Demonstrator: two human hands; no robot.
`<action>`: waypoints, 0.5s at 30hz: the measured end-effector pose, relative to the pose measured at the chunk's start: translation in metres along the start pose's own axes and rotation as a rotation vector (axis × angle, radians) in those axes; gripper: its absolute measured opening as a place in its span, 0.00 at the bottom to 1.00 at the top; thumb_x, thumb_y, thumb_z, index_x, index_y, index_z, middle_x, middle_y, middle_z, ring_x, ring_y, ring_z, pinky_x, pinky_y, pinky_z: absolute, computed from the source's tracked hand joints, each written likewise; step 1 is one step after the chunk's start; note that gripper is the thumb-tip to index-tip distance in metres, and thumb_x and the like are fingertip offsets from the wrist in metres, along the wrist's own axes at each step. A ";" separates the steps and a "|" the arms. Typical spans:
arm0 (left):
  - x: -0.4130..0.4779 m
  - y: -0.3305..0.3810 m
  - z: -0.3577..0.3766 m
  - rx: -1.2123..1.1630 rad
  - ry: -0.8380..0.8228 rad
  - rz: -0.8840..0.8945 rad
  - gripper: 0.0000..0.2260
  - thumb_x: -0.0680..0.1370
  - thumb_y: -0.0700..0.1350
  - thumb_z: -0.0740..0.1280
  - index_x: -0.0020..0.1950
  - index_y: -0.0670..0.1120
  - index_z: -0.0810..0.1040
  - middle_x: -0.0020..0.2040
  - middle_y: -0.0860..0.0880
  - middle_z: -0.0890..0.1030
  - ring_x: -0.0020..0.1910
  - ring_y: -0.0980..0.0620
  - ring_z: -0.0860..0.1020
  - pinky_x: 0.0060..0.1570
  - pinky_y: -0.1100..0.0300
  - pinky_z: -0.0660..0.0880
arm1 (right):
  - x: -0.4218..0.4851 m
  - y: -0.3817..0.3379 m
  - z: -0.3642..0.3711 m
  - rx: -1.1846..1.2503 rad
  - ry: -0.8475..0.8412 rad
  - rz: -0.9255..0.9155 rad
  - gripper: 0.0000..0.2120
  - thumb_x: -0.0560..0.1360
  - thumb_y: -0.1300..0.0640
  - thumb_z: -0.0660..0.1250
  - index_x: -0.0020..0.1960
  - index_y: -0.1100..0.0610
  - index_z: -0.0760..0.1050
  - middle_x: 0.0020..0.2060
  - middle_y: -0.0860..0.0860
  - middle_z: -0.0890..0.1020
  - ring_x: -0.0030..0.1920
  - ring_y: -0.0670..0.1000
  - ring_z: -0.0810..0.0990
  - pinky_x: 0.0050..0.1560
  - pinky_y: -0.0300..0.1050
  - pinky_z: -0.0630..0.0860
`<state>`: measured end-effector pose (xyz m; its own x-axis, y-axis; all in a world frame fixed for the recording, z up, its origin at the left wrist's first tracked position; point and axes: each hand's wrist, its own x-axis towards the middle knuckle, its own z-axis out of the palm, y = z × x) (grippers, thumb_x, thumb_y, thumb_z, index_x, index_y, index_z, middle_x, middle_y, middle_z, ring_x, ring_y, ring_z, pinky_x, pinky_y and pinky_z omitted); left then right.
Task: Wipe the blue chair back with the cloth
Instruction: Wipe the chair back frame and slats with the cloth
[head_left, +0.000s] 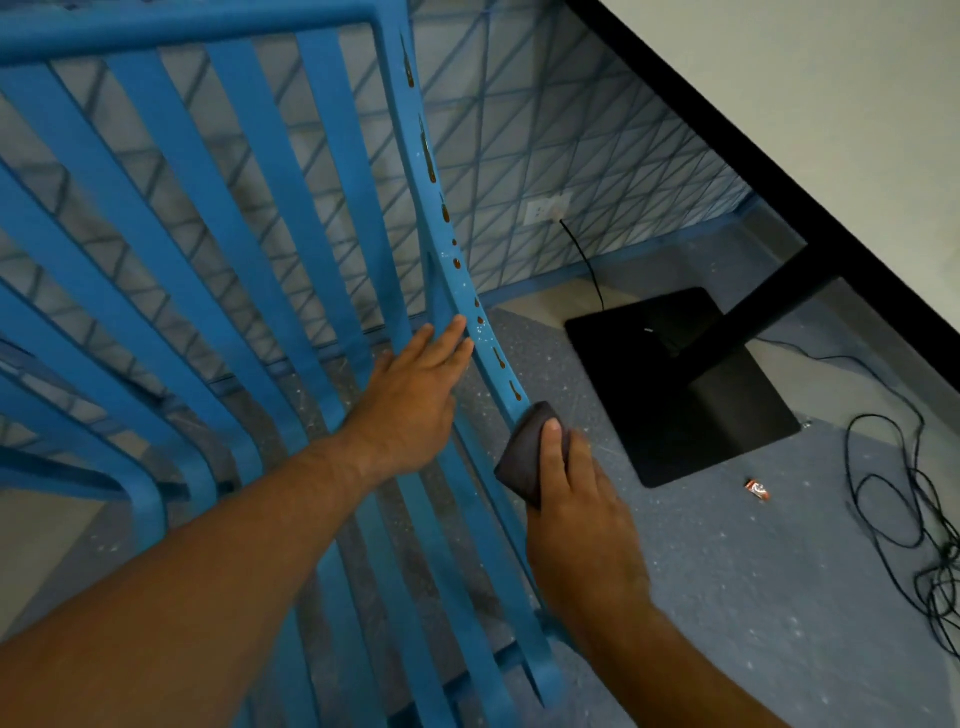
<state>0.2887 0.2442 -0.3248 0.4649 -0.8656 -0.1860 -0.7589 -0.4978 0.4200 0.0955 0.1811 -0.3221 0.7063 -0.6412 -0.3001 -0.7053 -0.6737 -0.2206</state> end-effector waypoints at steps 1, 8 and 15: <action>0.000 -0.001 -0.004 0.008 -0.019 0.007 0.29 0.80 0.43 0.57 0.78 0.51 0.46 0.77 0.59 0.38 0.76 0.52 0.39 0.74 0.43 0.44 | -0.004 0.003 -0.002 0.015 -0.020 0.012 0.38 0.82 0.49 0.55 0.74 0.48 0.26 0.79 0.54 0.48 0.75 0.55 0.58 0.72 0.53 0.61; -0.002 -0.002 -0.017 0.112 -0.072 0.032 0.29 0.81 0.44 0.55 0.78 0.52 0.43 0.77 0.58 0.37 0.76 0.52 0.39 0.72 0.42 0.41 | 0.026 -0.012 -0.002 0.145 0.111 0.132 0.28 0.81 0.45 0.55 0.77 0.50 0.50 0.58 0.52 0.75 0.49 0.52 0.77 0.49 0.54 0.79; 0.000 -0.005 -0.023 0.228 -0.098 0.043 0.32 0.80 0.43 0.57 0.77 0.53 0.42 0.77 0.57 0.37 0.77 0.50 0.40 0.71 0.39 0.42 | 0.017 -0.006 0.004 0.125 0.083 0.066 0.34 0.81 0.47 0.55 0.78 0.47 0.37 0.75 0.53 0.62 0.61 0.53 0.74 0.56 0.53 0.77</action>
<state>0.3027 0.2484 -0.3069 0.3924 -0.8817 -0.2620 -0.8653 -0.4505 0.2200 0.1109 0.1757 -0.3293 0.6575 -0.7138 -0.2415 -0.7485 -0.5817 -0.3186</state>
